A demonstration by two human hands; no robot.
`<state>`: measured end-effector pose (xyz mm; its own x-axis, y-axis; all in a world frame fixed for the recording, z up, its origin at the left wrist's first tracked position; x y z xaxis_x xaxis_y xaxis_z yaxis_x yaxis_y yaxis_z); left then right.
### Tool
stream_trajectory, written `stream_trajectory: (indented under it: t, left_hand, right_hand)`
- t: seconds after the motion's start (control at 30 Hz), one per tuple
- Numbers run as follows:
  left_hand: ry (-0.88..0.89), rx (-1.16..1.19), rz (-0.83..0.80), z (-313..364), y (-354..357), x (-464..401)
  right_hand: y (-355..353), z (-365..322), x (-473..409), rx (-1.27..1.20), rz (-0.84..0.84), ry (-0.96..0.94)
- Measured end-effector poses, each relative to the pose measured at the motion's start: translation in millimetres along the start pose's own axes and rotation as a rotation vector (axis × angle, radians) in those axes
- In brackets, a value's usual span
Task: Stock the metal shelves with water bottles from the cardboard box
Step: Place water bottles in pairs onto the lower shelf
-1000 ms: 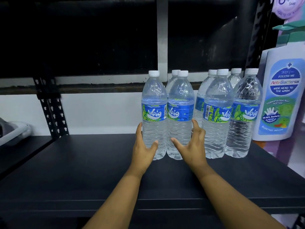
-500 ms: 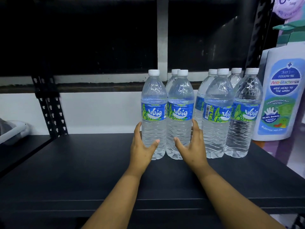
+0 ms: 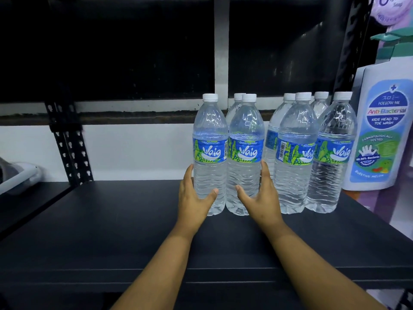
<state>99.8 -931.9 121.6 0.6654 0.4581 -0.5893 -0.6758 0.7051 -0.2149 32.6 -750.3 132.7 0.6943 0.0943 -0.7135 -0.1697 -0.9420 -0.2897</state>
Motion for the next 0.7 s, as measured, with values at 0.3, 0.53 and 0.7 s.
stream_trajectory:
  t: [0.3,0.53,0.7]
  left_hand:
    - [-0.006,0.121,-0.016,-1.5,-2.5,-1.1]
    - [-0.020,0.090,-0.030,-3.0,-3.5,0.4]
    - [-0.018,0.036,-0.077,0.4,-5.8,6.3]
  right_hand:
    - [-0.2,-0.5,0.5,0.006,-0.012,0.017]
    - [-2.4,-3.6,1.8,0.033,-0.035,0.032]
    - [-4.4,-7.2,4.3,0.047,-0.086,0.049]
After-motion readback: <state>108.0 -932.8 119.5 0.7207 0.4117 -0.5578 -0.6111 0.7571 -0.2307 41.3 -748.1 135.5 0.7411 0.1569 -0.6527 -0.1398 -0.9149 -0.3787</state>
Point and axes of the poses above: each hand's wrist, its own x-axis away from the middle knuckle, its own y-axis out of the palm, z = x × y, the point moved 4 cm from there along -x, towards the middle knuckle, and after that the axes turned 1 degree about -x, right-handed, at the moved point
